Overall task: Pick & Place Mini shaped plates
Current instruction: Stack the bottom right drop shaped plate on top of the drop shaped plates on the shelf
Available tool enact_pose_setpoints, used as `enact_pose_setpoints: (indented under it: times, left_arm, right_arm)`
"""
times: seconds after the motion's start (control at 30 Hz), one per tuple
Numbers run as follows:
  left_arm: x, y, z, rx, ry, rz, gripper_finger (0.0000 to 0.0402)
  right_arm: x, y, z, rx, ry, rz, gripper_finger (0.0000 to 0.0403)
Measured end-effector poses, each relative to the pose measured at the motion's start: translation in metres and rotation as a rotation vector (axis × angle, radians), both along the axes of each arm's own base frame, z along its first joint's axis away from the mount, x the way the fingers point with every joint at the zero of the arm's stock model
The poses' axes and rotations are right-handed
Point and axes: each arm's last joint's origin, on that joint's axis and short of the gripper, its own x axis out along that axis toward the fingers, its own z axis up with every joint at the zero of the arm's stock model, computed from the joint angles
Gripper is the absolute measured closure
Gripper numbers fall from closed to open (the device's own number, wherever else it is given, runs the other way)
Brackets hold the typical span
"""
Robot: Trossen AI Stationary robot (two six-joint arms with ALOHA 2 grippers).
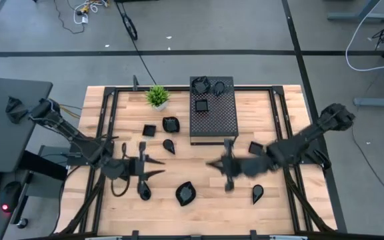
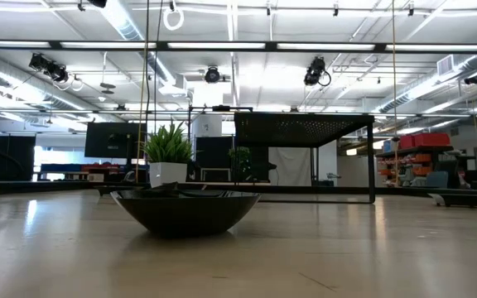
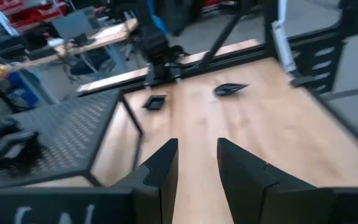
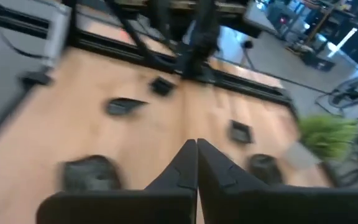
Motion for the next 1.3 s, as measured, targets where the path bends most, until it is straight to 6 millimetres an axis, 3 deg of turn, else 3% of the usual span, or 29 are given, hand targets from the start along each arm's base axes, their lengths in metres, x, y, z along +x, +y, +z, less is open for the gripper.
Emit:
enact_pose_setpoints:
  times: [0.13,0.27,0.4,0.53,0.7,0.83,1.1,1.3]
  left_arm:
    - [-0.008,-0.015,-0.003,-0.048,0.007,-0.031,0.0285]
    - [-0.009,-0.024,-0.01,-0.054,0.023,-0.028,0.0285]
    - [-0.005,-0.029,-0.02,-0.061,0.053,-0.016,0.0285]
    - [0.001,-0.032,-0.031,-0.041,0.087,-0.003,0.0285]
    - [0.009,-0.031,-0.041,-0.028,0.113,0.026,0.0285]
    - [0.013,-0.03,-0.046,-0.035,0.125,0.048,0.0285]
    - [0.015,-0.031,-0.05,-0.034,0.137,0.053,0.0285]
    - [0.014,-0.031,-0.05,-0.029,0.14,0.05,0.0285]
  right_arm:
    - [-0.02,0.046,-0.013,0.083,-0.012,-0.004,0.04]
    - [-0.042,0.072,-0.031,0.185,0.086,-0.016,0.0399]
    - [-0.066,0.076,-0.047,0.356,0.301,-0.078,0.0399]
    - [-0.089,0.068,-0.063,0.524,0.625,-0.274,0.0382]
    - [-0.114,0.056,-0.071,0.655,0.893,-0.65,0.0321]
    - [-0.118,0.06,-0.071,0.796,0.965,-0.791,0.0247]
    - [-0.106,0.075,-0.082,1.021,0.913,-0.955,0.0098]
    - [-0.1,0.083,-0.11,1.003,0.887,-1.15,0.0045]
